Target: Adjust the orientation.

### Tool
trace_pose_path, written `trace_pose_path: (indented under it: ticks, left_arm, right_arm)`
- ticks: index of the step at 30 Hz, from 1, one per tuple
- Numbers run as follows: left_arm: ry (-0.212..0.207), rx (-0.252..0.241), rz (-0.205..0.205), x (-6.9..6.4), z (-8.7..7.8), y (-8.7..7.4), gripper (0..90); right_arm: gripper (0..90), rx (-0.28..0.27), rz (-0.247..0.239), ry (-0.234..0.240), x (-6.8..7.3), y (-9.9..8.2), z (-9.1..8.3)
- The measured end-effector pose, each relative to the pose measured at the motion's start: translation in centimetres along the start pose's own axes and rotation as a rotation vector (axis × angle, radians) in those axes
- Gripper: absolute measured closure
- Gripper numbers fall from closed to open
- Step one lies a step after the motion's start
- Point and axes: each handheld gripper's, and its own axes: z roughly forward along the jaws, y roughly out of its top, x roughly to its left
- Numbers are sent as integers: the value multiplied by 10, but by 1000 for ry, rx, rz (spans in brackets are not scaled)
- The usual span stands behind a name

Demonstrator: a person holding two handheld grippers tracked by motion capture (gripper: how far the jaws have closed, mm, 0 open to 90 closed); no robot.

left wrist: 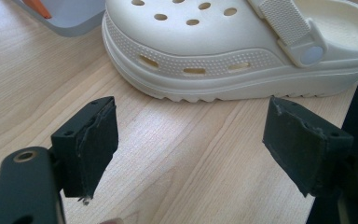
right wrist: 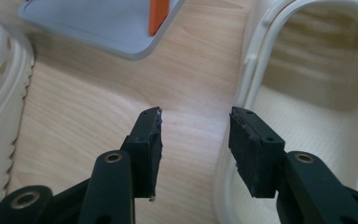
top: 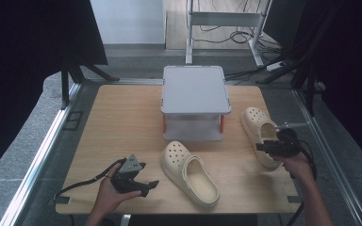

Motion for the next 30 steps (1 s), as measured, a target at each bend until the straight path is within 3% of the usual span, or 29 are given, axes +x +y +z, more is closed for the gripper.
trace_pose_path:
  ticks: [9,13,22,30]
  left_arm:
    - [4,5,5,0,0,0,184]
    - [5,8,7,1,0,0,184]
    - [7,9,7,1,0,0,184]
    - [9,10,9,1,0,-1,184]
  right_arm:
    - [556,42,3,-54,-9,18,18]
    - [583,64,11,-54,-13,24,27]
    - [612,113,22,-95,-22,39,35]
    - [710,166,30,-105,-26,45,56]
